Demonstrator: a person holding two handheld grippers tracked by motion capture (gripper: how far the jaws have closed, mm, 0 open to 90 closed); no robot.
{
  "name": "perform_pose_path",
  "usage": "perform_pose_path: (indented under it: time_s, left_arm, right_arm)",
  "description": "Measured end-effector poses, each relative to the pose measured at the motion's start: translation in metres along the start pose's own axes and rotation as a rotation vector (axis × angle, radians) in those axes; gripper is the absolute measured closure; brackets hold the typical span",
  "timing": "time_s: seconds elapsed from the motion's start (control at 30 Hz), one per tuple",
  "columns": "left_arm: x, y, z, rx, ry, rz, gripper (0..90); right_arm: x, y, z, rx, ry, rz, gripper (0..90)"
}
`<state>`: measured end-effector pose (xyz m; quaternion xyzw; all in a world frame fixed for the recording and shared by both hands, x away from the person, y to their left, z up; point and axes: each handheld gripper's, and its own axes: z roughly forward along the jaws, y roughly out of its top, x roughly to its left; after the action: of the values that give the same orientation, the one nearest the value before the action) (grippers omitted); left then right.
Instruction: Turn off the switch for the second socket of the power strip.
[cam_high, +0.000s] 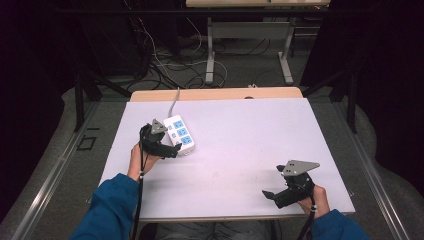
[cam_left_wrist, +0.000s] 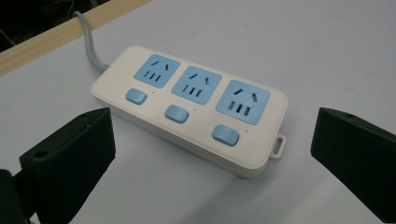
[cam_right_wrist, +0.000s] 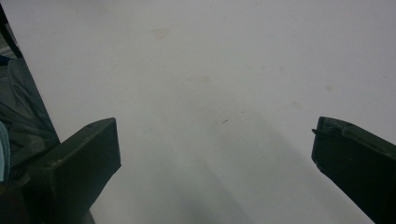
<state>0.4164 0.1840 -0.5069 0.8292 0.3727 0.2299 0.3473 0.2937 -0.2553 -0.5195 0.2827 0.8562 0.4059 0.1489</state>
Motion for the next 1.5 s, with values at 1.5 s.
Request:
perform_pose_path:
  time_s: [1.5]
  left_arm:
    - [-0.052,-0.053,-0.077,-0.031,-0.046,0.09,0.1]
  right_arm:
    - [0.001,0.0,-0.001,0.001,-0.009,-0.008,0.5]
